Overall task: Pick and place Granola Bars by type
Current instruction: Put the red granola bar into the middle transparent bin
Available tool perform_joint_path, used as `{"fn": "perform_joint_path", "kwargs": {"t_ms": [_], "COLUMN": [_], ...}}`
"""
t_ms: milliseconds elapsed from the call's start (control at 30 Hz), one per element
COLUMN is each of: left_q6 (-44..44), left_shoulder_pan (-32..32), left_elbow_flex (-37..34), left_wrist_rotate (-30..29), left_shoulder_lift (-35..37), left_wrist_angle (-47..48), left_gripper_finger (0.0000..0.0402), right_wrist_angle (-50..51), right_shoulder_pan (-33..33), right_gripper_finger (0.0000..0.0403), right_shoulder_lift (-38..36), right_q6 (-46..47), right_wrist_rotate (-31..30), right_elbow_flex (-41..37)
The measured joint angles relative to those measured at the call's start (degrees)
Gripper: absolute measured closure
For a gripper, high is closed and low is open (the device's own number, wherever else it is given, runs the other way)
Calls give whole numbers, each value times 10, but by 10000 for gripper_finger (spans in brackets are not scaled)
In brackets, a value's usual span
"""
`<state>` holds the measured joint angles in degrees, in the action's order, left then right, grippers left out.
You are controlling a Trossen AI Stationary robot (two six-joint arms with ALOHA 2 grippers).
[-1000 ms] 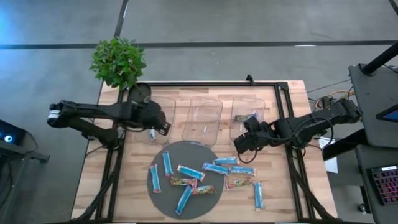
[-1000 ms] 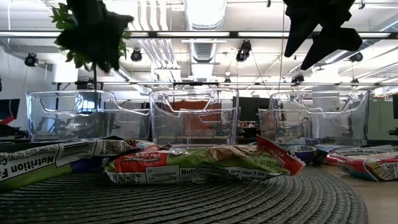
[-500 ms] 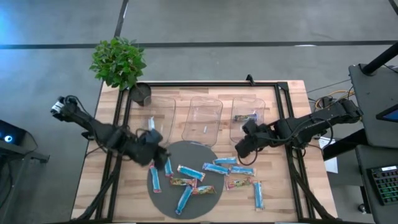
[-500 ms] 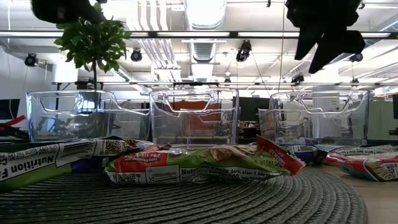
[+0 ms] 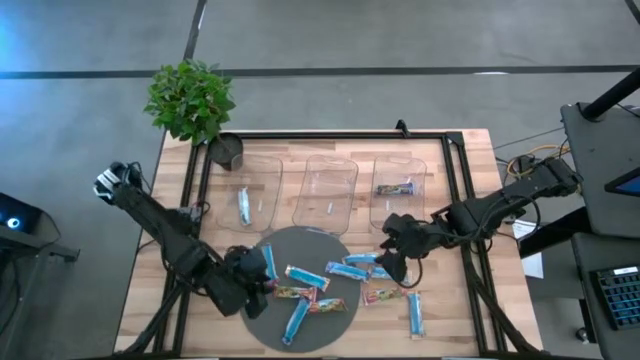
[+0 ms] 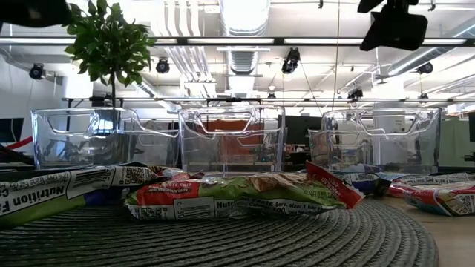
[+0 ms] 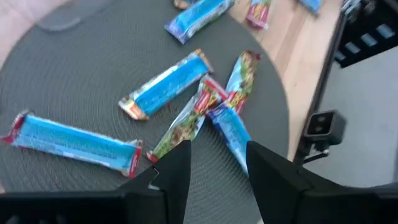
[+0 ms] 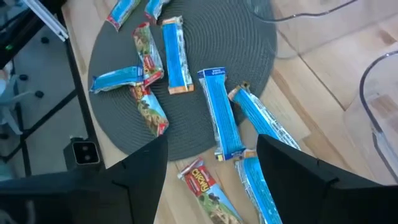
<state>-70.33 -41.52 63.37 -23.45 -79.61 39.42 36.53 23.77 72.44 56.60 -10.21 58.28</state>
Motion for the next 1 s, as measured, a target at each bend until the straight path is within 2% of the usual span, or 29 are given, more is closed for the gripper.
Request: {"fn": "perform_joint_path", "kwargs": {"t_ms": [100, 233, 300, 500, 633, 767, 867, 1000], "left_q6": [-37, -166, -193, -177, -147, -142, -141, -132], "left_shoulder_pan": [0, 3, 3, -3, -5, -5, -5, -5], "left_elbow_flex": [0, 0, 0, 10, 18, 21, 21, 21], "left_wrist_rotate": [14, 16, 15, 16, 15, 14, 13, 5], "left_shoulder_lift": [-21, -43, -53, -66, -66, -65, -65, -65], "left_wrist_angle": [2, 19, 22, 6, -4, -4, -4, -4], "left_gripper_finger": [264, 264, 264, 264, 264, 264, 264, 264], "right_wrist_angle": [1, 1, 0, -20, -19, 11, 40, 45], "right_shoulder_pan": [0, 0, 3, 24, 54, 96, 132, 183], "right_gripper_finger": [165, 165, 165, 165, 166, 171, 172, 172], "right_shoulder_lift": [0, 0, 0, 22, 56, 91, 117, 160], "right_q6": [7, 24, 26, 14, 6, 46, 60, 47], "right_wrist_rotate": [0, 0, 13, 76, 141, 208, 189, 80], "right_elbow_flex": [-2, -3, -3, -3, -3, -3, -3, -2]}}
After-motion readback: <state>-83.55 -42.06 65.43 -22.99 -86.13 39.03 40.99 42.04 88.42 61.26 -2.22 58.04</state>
